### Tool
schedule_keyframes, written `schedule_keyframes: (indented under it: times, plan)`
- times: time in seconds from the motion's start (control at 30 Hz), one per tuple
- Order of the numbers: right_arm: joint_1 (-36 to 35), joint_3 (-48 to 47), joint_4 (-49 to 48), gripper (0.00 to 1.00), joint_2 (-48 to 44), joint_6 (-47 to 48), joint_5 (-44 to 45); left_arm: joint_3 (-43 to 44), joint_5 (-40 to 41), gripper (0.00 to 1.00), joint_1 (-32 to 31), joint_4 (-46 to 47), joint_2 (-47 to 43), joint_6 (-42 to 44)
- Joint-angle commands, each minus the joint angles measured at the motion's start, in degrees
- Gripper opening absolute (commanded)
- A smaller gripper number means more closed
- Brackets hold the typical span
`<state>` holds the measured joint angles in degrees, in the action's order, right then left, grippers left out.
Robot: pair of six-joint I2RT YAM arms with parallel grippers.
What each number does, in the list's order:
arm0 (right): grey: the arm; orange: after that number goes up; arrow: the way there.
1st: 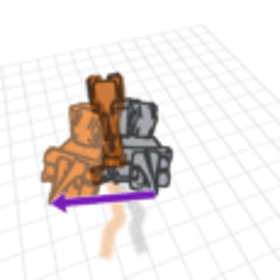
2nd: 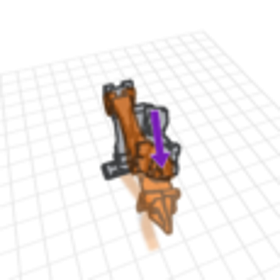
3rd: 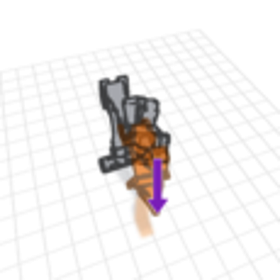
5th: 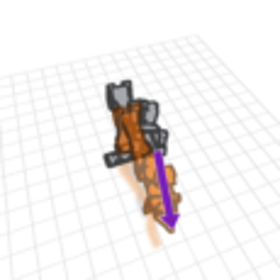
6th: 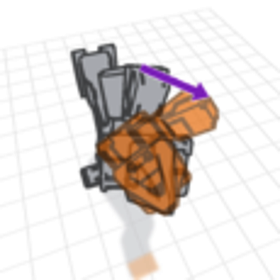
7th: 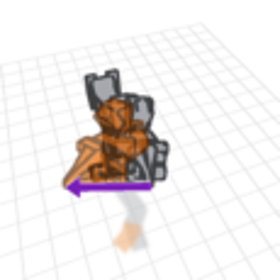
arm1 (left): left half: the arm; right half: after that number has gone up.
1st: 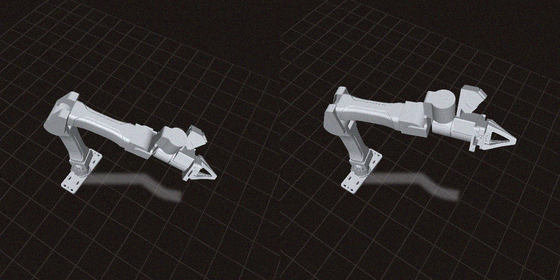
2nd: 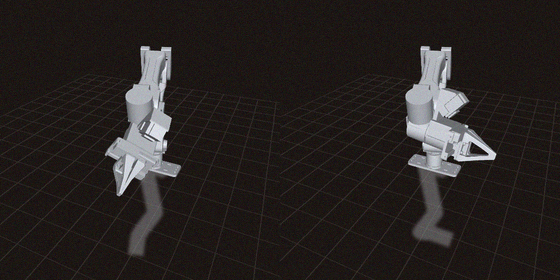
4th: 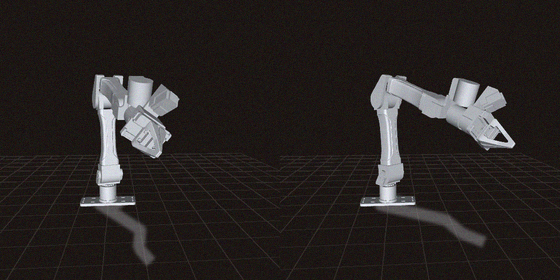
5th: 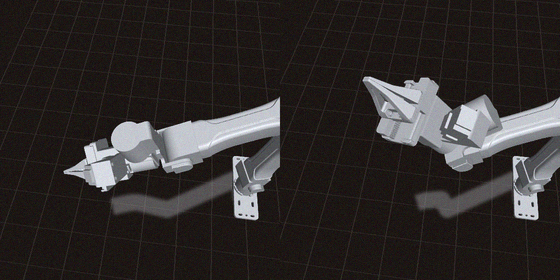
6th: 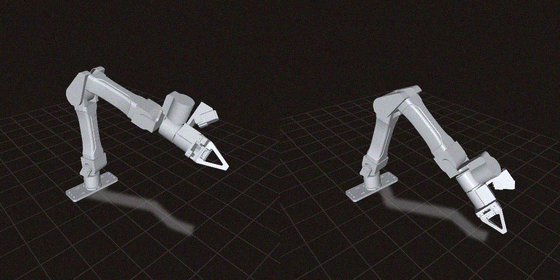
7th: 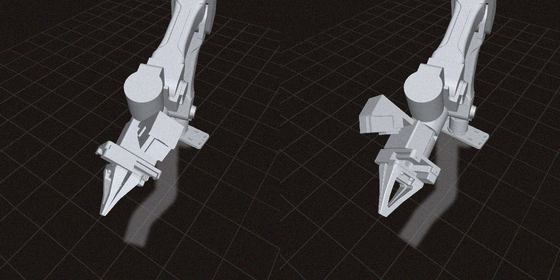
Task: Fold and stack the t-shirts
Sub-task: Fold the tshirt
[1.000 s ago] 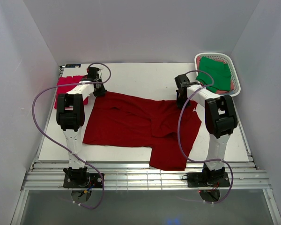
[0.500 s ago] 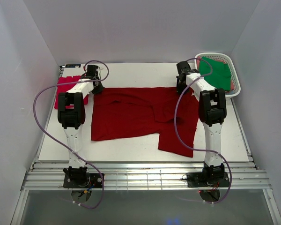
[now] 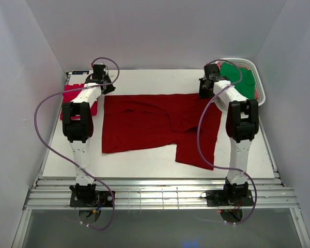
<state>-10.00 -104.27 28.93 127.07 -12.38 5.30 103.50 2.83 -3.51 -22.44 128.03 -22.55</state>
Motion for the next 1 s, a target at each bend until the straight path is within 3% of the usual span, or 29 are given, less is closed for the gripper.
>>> schedule_keyframes:
  times: [0.0, 0.2, 0.33, 0.6, 0.97]
  plan:
    - [0.0, 3.5, -10.6, 0.25, -14.1, 2.5, -2.6, 0.5, -2.7, 0.31, -0.4, 6.4, -11.1, 2.1]
    - [-0.8, 13.5, -4.6, 0.40, -22.4, 2.1, -4.7, -10.8, -2.0, 0.32, -1.2, 4.9, -17.4, 2.8]
    - [-2.1, 23.4, -1.9, 0.41, -25.8, 1.0, -4.8, -20.2, -1.7, 0.31, -1.8, 3.0, -18.6, 3.1]
    - [-4.2, 39.8, -2.7, 0.41, -32.5, -1.4, -3.0, -26.4, -1.4, 0.30, -1.9, 0.1, -16.5, 3.1]
    - [-4.3, 41.1, -5.4, 0.40, -31.0, -1.8, 0.7, -28.5, 0.5, 0.27, -1.9, 0.3, -18.1, 2.4]
